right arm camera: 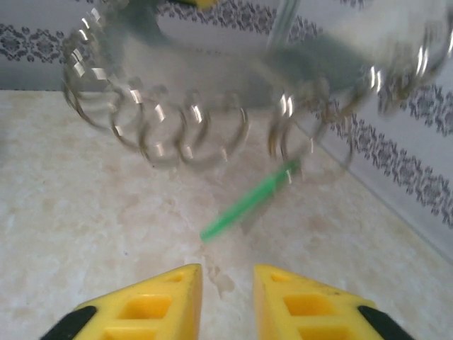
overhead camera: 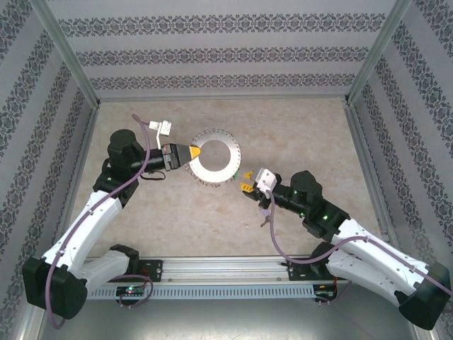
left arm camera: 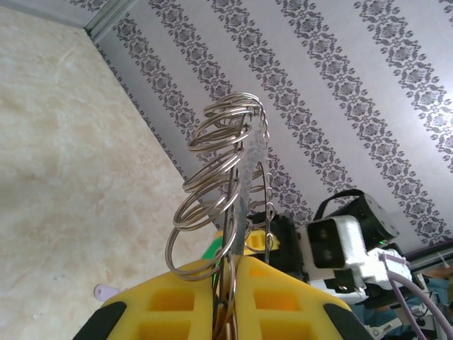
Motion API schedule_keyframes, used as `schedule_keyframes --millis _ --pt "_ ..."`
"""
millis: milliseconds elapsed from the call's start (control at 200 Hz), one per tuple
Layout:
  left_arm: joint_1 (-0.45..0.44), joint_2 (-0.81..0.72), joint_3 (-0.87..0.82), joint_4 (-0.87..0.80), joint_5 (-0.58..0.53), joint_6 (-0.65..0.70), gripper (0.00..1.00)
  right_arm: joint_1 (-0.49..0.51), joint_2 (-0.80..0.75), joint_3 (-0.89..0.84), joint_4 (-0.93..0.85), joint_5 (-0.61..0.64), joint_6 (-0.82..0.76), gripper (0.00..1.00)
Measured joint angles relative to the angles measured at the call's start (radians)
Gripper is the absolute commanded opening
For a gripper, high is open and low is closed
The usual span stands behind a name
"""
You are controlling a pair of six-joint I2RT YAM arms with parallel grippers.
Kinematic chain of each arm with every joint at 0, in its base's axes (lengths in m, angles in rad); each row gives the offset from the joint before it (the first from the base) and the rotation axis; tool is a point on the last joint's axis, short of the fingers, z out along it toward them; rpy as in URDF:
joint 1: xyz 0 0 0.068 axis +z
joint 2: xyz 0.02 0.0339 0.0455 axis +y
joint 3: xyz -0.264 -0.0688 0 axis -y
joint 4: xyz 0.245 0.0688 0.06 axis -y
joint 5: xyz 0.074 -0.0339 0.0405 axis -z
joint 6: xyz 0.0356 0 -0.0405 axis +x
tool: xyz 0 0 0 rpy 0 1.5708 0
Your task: Put the keys on the keyring
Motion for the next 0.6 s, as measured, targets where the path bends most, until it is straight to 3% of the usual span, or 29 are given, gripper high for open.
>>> schedule_keyframes --millis 320,600 --pt "0.0 0.026 -0.018 0.024 -0.033 -0.02 0.0 0.031 0.047 -0.004 0.113 0.003 -0.022 0.15" --pt "0.001 0.024 -0.018 0.031 -0.041 -0.026 0.0 0.057 0.076 -0.008 0.157 0.021 -0.023 0.17"
